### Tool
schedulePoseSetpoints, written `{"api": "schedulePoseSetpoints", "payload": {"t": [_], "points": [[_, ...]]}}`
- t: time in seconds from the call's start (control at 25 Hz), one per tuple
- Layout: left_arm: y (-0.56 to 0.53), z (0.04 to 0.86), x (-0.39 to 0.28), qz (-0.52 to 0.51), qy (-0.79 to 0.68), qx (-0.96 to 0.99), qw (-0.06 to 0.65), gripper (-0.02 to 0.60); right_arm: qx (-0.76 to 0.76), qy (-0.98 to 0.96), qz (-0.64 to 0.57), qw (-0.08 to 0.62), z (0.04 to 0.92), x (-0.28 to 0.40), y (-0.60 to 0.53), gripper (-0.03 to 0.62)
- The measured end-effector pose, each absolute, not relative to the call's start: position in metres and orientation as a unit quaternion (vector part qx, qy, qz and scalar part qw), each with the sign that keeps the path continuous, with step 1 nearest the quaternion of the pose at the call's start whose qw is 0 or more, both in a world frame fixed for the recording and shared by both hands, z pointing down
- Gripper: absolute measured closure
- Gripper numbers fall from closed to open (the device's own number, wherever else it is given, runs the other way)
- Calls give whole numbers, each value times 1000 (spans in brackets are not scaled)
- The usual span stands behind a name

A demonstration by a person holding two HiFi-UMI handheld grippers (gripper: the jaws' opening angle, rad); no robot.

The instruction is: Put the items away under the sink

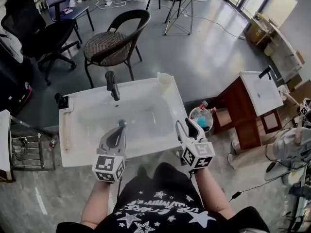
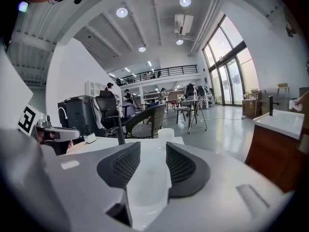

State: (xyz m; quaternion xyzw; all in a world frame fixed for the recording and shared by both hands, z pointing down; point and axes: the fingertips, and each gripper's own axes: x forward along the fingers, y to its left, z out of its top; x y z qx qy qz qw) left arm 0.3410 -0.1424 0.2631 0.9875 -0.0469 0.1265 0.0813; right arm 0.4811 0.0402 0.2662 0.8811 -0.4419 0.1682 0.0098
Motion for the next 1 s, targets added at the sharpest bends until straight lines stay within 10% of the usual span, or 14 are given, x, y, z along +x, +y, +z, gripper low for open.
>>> {"api": "schedulePoseSetpoints", "payload": {"t": [0.36, 1.0], "points": [[-153, 255, 391, 124, -68, 987, 73, 572, 884, -446, 141, -22, 271, 546, 11, 201], [-171, 246, 485, 101, -119, 984, 88, 572, 818, -548, 174, 16, 321, 627, -64, 183]]}}
